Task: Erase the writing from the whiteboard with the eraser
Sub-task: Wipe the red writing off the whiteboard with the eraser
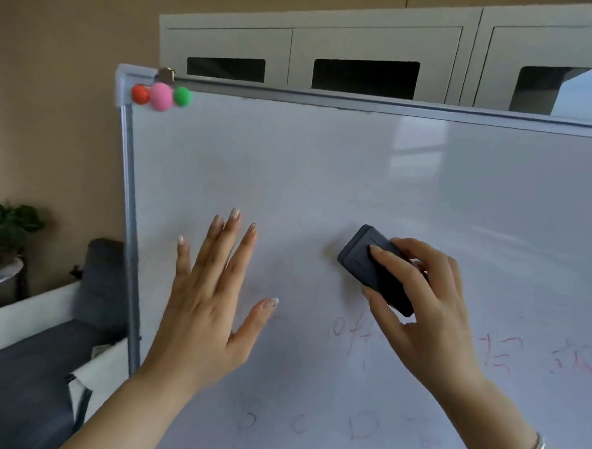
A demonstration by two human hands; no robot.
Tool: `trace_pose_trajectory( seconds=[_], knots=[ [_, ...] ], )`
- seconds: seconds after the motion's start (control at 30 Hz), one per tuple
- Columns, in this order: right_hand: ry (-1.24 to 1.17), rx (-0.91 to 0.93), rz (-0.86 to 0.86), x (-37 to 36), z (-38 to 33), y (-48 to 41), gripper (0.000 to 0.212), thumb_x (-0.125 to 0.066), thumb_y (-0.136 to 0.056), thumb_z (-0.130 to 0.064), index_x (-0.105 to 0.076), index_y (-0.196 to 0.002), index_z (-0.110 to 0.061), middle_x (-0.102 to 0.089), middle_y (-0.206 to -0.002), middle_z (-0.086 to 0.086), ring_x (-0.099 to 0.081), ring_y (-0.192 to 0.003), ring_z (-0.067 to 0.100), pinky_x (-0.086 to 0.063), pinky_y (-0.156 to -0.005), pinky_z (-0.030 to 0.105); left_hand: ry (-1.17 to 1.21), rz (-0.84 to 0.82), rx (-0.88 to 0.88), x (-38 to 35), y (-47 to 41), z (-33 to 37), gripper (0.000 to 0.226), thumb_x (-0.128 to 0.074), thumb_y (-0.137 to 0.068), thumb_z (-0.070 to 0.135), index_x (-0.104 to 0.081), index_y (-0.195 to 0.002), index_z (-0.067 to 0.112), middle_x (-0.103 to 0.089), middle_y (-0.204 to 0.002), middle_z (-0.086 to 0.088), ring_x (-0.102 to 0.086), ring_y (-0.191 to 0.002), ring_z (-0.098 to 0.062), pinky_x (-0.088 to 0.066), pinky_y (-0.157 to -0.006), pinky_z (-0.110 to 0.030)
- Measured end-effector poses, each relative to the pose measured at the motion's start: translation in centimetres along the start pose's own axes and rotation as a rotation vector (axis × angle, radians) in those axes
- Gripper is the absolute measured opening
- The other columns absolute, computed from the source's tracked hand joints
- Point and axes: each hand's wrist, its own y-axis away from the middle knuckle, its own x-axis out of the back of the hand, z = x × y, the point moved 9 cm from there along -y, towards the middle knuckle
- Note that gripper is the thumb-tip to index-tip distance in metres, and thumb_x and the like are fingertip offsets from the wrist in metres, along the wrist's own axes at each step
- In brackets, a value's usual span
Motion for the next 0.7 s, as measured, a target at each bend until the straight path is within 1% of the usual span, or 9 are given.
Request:
trace_pose_trajectory(
  seconds=[0.1, 0.17, 0.27, 0.33, 0.4, 0.47, 0.53, 0.63, 0.7],
  knots=[
    [0.016, 0.065, -0.015, -2.7, -3.0, -0.7, 0.042, -0.068, -0.092, -0.019, -0.061, -0.134, -0.017, -0.053, -0.134, 0.008, -0.05, -0.116, 0.028, -0.048, -0.094, 0.041, -0.046, -0.047, 0.014, 0.3, 2.1, -3.9, 0.092, -0.039, -0.092, 0.07, -0.014, -0.16, 0.013, -0.002, -0.17, -0.007, -0.002, -0.157, -0.028, -0.004, -0.122, -0.063],
    [0.029, 0.111, -0.019, -4.4, -4.7, -1.3, 0.039, -0.068, -0.094, -0.016, -0.064, -0.132, -0.014, -0.051, -0.136, 0.008, -0.049, -0.119, 0.029, -0.048, -0.097, 0.042, -0.051, -0.062, 0.043, 0.3, 3.5, -6.3, 0.099, -0.042, -0.089, 0.074, -0.014, -0.16, 0.011, 0.0, -0.17, -0.009, 0.0, -0.156, -0.032, -0.006, -0.121, -0.066],
    [0.047, 0.164, -0.036, -6.8, -7.1, -2.3, 0.036, -0.069, -0.094, -0.014, -0.067, -0.13, -0.011, -0.053, -0.137, 0.01, -0.05, -0.121, 0.03, -0.048, -0.099, 0.044, 0.078, -0.01, 0.201, 0.5, 5.5, -10.4, 0.102, -0.047, -0.087, 0.071, -0.009, -0.16, 0.011, 0.005, -0.169, -0.009, 0.004, -0.156, -0.03, -0.006, -0.12, -0.066],
    [0.057, 0.185, -0.053, -8.2, -8.4, -2.8, 0.034, -0.068, -0.096, -0.014, -0.067, -0.13, -0.011, -0.056, -0.137, 0.014, -0.052, -0.122, 0.033, -0.048, -0.1, 0.047, 0.178, 0.031, 0.293, 0.4, 6.7, -12.5, 0.107, -0.054, -0.086, 0.067, 0.002, -0.16, 0.014, 0.011, -0.169, -0.006, 0.008, -0.156, -0.025, -0.004, -0.121, -0.062],
    [0.066, 0.203, -0.06, -9.4, -9.5, -3.2, 0.033, -0.067, -0.097, -0.014, -0.067, -0.13, -0.01, -0.058, -0.136, 0.016, -0.053, -0.121, 0.035, -0.047, -0.101, 0.046, 0.324, 0.048, 0.37, -0.2, 7.5, -14.0, 0.112, -0.062, -0.086, 0.062, 0.015, -0.158, 0.025, 0.017, -0.168, 0.004, 0.011, -0.156, -0.015, -0.005, -0.123, -0.055],
    [0.066, 0.217, -0.058, -10.4, -10.6, -3.6, 0.031, -0.064, -0.099, -0.015, -0.067, -0.13, -0.01, -0.059, -0.136, 0.017, -0.053, -0.122, 0.035, -0.046, -0.103, 0.045, 0.568, 0.028, 0.495, -1.4, 8.1, -15.0, 0.115, -0.067, -0.08, 0.056, 0.022, -0.152, 0.046, 0.015, -0.167, 0.017, 0.006, -0.155, -0.005, -0.011, -0.125, -0.047],
    [0.06, 0.22, -0.064, -11.3, -11.5, -4.1, 0.031, -0.061, -0.101, -0.015, -0.067, -0.131, -0.01, -0.059, -0.137, 0.016, -0.053, -0.123, 0.035, -0.045, -0.104, 0.045, 0.771, -0.005, 0.591, -2.9, 8.7, -15.6, 0.103, -0.065, -0.086, 0.047, 0.014, -0.152, 0.053, -0.004, -0.168, 0.015, -0.014, -0.153, -0.004, -0.023, -0.125, -0.045],
    [0.057, 0.204, -0.091, -13.1, -12.2, -4.2, 0.033, -0.061, -0.1, -0.012, -0.066, -0.132, -0.01, -0.059, -0.138, 0.016, -0.055, -0.123, 0.038, -0.045, -0.105, 0.047, 0.826, -0.059, 0.649, -4.5, 9.6, -16.3, 0.068, -0.049, -0.098, 0.039, -0.018, -0.158, 0.032, -0.048, -0.151, 0.008, -0.049, -0.136, -0.004, -0.042, -0.115, -0.045],
    [0.062, 0.2, -0.095, -13.9, -12.6, -3.7, 0.033, -0.063, -0.1, -0.011, -0.066, -0.133, -0.01, -0.059, -0.138, 0.015, -0.056, -0.122, 0.038, -0.045, -0.105, 0.047, 0.797, -0.062, 0.706, -4.8, 10.2, -16.9, 0.062, -0.045, -0.096, 0.044, -0.03, -0.153, 0.024, -0.061, -0.136, 0.005, -0.059, -0.124, -0.006, -0.049, -0.108, -0.046]
  ],
)
